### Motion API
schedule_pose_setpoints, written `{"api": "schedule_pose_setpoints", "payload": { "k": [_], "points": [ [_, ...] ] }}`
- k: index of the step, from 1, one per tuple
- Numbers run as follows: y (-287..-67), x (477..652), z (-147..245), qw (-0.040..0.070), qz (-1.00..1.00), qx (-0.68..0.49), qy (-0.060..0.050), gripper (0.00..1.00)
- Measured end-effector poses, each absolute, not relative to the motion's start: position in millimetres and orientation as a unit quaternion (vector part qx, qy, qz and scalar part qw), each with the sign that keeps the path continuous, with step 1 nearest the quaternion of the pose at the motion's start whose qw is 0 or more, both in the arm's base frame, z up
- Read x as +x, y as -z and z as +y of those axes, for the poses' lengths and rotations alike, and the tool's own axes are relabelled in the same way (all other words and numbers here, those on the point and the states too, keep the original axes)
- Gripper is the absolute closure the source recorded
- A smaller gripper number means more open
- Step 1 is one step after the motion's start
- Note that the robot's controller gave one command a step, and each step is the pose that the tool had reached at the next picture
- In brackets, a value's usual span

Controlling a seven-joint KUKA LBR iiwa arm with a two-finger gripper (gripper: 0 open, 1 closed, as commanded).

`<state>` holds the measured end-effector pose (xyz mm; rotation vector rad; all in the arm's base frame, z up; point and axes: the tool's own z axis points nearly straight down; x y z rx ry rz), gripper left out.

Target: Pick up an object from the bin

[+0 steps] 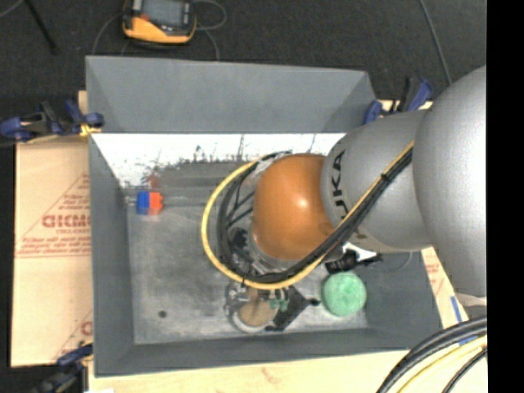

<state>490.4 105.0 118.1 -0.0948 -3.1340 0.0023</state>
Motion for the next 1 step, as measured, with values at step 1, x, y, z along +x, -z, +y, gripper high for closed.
{"api": "schedule_pose_setpoints", "payload": {
  "k": [1],
  "points": [
    [-166.1, 496.1, 107.3, 0.0, -1.0, -0.029, 0.001, 1.0]
  ]
}}
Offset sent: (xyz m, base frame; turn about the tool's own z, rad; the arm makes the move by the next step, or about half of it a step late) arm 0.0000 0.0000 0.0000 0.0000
